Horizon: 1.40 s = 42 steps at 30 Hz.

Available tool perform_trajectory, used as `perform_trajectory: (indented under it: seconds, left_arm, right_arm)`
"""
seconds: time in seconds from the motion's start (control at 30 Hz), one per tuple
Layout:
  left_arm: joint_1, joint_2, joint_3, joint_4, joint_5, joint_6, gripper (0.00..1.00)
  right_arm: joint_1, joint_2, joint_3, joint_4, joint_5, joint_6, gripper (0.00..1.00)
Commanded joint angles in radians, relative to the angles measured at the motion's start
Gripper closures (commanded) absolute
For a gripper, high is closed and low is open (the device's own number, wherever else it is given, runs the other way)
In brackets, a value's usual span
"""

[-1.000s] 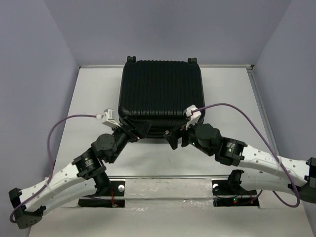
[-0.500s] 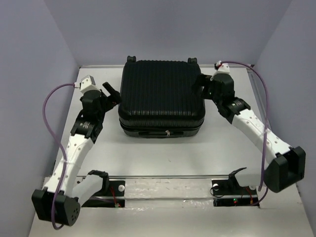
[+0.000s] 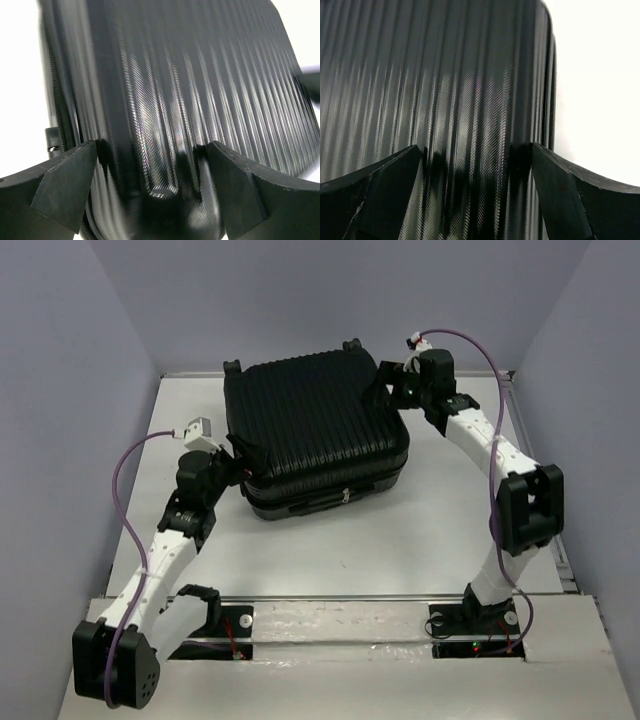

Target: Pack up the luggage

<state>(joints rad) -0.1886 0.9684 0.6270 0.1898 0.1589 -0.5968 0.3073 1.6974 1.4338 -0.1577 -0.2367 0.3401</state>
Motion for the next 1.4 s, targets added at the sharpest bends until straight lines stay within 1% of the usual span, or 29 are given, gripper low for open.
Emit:
perform_trajectory:
  seconds: [0.0,0.03,0.07,0.1,0.17,0.23,0.3,0.37,0.4,0.47,0.5,0.57,0.6,0.63,0.67,0.73,0.77,0.8,0.83,0.87,0.9,0.93,0.97,1.03,1.1,1.13,1.2,1.27,1.37]
  left_arm:
    - [-0.178,-0.144,-0.11,-0.013,0.113,-0.09,0.02]
    - [-0.201,-0.166,-0.112,-0.016,0.096,-0.101,0.02]
    - [-0.24,-0.183,-0.112,-0.019,0.087,-0.121,0.02]
    - [-0.258,-0.212,-0.107,-0.021,0.077,-0.13,0.03]
    - [-0.279,-0.234,-0.092,-0.027,0.079,-0.144,0.03]
    - [-0.281,-0.267,-0.054,-0.05,0.074,-0.143,0.02]
    - [-0.281,-0.269,-0.014,-0.073,0.059,-0.124,0.02]
    - [-0.281,-0.252,0.077,-0.127,0.012,-0.094,0.01]
    - [-0.281,-0.244,0.139,-0.16,-0.005,-0.065,0.01]
    - [-0.279,-0.224,0.193,-0.185,-0.021,-0.041,0.01]
    - [-0.279,-0.208,0.215,-0.19,-0.03,-0.034,0.01]
    - [-0.275,-0.203,0.247,-0.219,-0.044,-0.021,0.01]
    - [-0.273,-0.206,0.247,-0.214,-0.05,-0.02,0.01]
    - [-0.273,-0.209,0.243,-0.211,-0.05,-0.02,0.01]
    - [-0.267,-0.209,0.24,-0.207,-0.05,-0.024,0.01]
    - [-0.261,-0.201,0.226,-0.198,-0.029,-0.032,0.01]
    - [-0.259,-0.204,0.22,-0.197,-0.025,-0.032,0.01]
    - [-0.258,-0.204,0.212,-0.197,-0.024,-0.029,0.01]
    - [-0.256,-0.218,0.192,-0.204,-0.031,-0.024,0.01]
    - [-0.25,-0.229,0.18,-0.211,-0.038,-0.014,0.01]
    - [-0.247,-0.243,0.169,-0.223,-0.044,-0.008,0.01]
    - [-0.244,-0.275,0.14,-0.243,-0.048,-0.003,0.01]
    - [-0.238,-0.293,0.128,-0.254,-0.048,-0.001,0.01]
    - [-0.23,-0.344,0.093,-0.283,-0.036,0.002,0.01]
    - [-0.229,-0.378,0.07,-0.305,-0.033,0.0,0.01]
    - [-0.227,-0.411,0.042,-0.323,-0.033,-0.006,0.01]
    - [-0.227,-0.447,0.016,-0.343,-0.033,-0.018,0.01]
    - [-0.227,-0.491,-0.019,-0.374,-0.038,-0.035,0.01]
    - [-0.227,-0.54,-0.061,-0.408,-0.042,-0.063,0.02]
  right_arm:
    - [0.069,0.198,0.253,0.046,-0.536,0.152,0.04]
    - [0.069,0.227,0.307,0.044,-0.559,0.175,0.0]
    - [0.069,0.272,0.403,0.043,-0.572,0.218,0.0]
    - [0.069,0.289,0.448,0.035,-0.569,0.235,0.0]
    - [0.069,0.321,0.532,0.015,-0.566,0.257,0.0]
    - [0.069,0.323,0.684,-0.032,-0.553,0.243,0.0]
    - [0.069,0.297,0.723,-0.057,-0.523,0.22,0.0]
    - [0.069,0.228,0.728,-0.066,-0.503,0.177,0.0]
    - [0.069,0.199,0.706,-0.069,-0.491,0.157,0.0]
    - [0.069,0.133,0.659,-0.068,-0.475,0.094,0.0]
    - [0.069,0.098,0.627,-0.068,-0.471,0.073,0.0]
    - [0.069,-0.028,0.466,-0.046,-0.467,0.01,0.0]
    - [0.069,-0.135,0.383,0.025,-0.466,-0.004,0.0]
    - [0.069,-0.136,0.294,0.026,-0.454,-0.013,0.0]
    - [0.069,-0.227,0.142,0.096,-0.438,-0.019,0.0]
    - [0.069,-0.297,0.03,0.101,-0.411,-0.059,0.23]
    - [0.069,-0.368,-0.095,0.101,-0.408,-0.068,0.38]
    - [0.069,-0.41,-0.172,0.11,-0.403,-0.062,0.53]
    - [0.069,-0.457,-0.256,0.163,-0.385,-0.056,0.8]
    - [0.069,-0.561,-0.351,0.222,-0.372,-0.043,0.86]
    - [0.069,-0.612,-0.535,0.268,-0.354,-0.035,0.87]
    - [0.069,-0.658,-0.612,0.326,-0.299,-0.029,0.88]
    - [0.069,-0.726,-0.678,0.343,-0.28,-0.027,0.89]
    - [0.069,-0.763,-0.813,0.377,-0.233,-0.036,0.88]
    - [0.069,-0.778,-0.872,0.398,-0.193,-0.047,0.83]
    - [0.069,-0.774,-0.91,0.405,-0.158,-0.053,0.77]
    - [0.069,-0.751,-0.946,0.483,-0.138,-0.058,0.72]
    - [0.069,-0.681,-0.975,0.59,-0.138,-0.061,0.66]
    - [0.069,-0.543,-0.96,0.694,-0.151,-0.088,0.61]
